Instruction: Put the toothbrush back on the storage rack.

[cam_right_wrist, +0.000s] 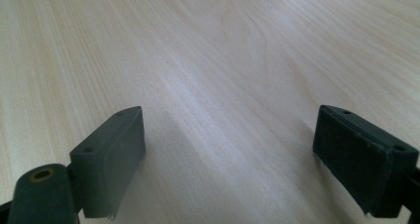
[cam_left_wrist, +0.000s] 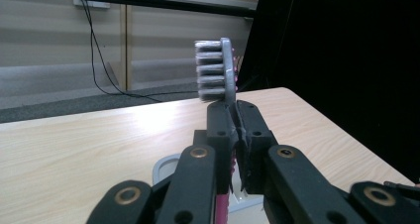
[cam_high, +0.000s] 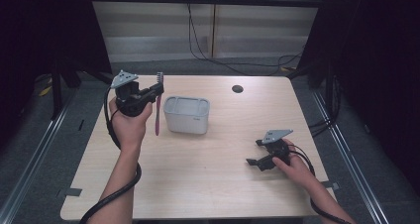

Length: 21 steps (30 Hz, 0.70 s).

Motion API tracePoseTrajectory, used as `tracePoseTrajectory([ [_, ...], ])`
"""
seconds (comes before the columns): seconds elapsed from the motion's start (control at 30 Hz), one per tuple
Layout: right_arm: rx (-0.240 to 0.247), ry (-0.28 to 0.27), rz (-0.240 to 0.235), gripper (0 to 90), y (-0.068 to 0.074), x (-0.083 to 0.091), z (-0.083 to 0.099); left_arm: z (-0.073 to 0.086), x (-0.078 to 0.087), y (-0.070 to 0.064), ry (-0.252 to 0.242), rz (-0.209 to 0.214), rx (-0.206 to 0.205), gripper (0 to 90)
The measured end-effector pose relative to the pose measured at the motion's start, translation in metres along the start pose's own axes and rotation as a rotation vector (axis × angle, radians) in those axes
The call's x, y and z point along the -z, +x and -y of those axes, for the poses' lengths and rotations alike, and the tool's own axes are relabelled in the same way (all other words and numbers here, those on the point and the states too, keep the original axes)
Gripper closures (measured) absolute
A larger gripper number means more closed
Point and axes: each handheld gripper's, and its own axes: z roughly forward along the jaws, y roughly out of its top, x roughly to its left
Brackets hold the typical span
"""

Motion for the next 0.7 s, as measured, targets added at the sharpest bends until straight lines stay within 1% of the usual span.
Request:
tracePoseTrajectory([
  [0.07, 0.0, 0.0, 0.0, 12.5, 0.0, 0.0, 0.0, -0.001, -0.001, -0.001, -0.008, -0.004, 0.001, 85.8],
  [0.13, 0.0, 0.0, 0.0, 12.5, 0.0, 0.0, 0.0, -0.002, -0.002, -0.001, -0.004, -0.006, -0.003, 85.8],
  [0.3, 0.0, 0.0, 0.0, 12.5, 0.0, 0.0, 0.0, -0.004, -0.006, -0.002, -0.013, -0.013, -0.004, 85.8],
  [0.7, 0.0, 0.0, 0.0, 12.5, 0.0, 0.0, 0.0, -0.012, -0.012, -0.003, -0.023, -0.016, -0.01, 85.7],
])
